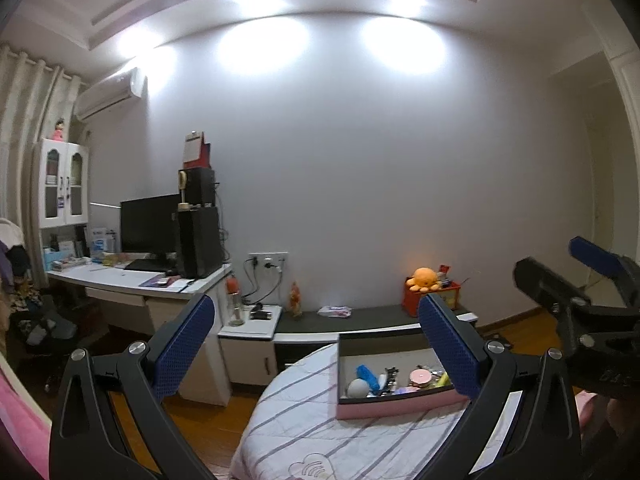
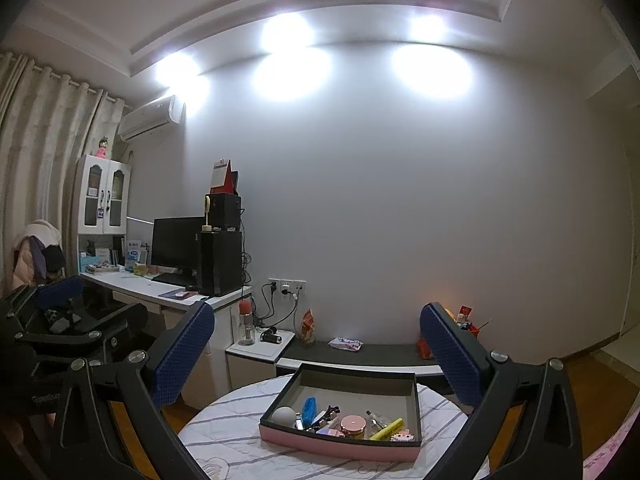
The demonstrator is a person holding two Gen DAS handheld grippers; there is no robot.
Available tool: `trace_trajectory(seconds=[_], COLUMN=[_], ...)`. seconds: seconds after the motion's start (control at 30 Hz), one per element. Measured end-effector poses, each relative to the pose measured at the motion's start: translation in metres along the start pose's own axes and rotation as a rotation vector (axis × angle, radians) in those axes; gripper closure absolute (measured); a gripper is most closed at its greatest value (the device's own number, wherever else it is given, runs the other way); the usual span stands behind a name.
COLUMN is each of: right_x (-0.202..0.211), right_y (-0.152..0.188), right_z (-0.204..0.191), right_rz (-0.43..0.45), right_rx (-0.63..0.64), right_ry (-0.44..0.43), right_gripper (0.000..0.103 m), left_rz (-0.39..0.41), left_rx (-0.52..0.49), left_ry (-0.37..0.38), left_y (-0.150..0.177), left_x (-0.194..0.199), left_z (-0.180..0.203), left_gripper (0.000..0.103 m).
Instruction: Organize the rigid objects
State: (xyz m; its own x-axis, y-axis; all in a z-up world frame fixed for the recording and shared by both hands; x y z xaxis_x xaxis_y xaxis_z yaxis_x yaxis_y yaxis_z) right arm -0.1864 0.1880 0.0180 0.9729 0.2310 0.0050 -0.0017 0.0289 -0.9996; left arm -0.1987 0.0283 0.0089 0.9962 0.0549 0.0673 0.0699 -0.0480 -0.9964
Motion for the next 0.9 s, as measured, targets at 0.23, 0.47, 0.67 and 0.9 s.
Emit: trace_trajectory(seconds=[0.23, 0.47, 0.67, 0.9], right_x=[-0.001, 0.0, 0.001, 0.0], right_y=[0.0, 0.0, 0.002, 0.012], right_z=[0.001, -0.005, -0.004, 0.005], right_rz=[0.006, 0.016, 0.027, 0.025], right_rx=[0.013, 0.066, 0.076, 0.077], right_ry=[0.018, 0.056, 0.072, 0.099], right_gripper=[0.0, 0.0, 0.0, 0.0], left_rz=[0.044, 0.071, 0.061, 0.012], left_rx=[0.033, 0.034, 0.023, 0.001], left_ry=[-0.067, -0.098, -0.071, -0.051], left_y=[-0.005, -0.005, 0.003, 0.018], left_x=[0.003, 0.004, -0.001, -0.016], left_z=[-0.014, -0.018, -0.012, 0.0], left_gripper=[0.0, 0.0, 0.0, 0.0])
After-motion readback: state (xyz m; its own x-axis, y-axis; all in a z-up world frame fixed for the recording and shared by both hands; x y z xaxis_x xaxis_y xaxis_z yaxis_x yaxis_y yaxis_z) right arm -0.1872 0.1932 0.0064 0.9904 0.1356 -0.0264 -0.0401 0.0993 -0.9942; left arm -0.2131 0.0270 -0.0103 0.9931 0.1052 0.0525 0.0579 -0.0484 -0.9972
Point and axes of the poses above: each gripper's, at about its wrist camera, not at the fingertips, and x roughly against the way its jaws point, z to its right, y to its underside, the point moved 10 cm from there along -x, roughly the way its jaws point, and after that the axes turned 9 degrees about -y, right-handed, at the moved point
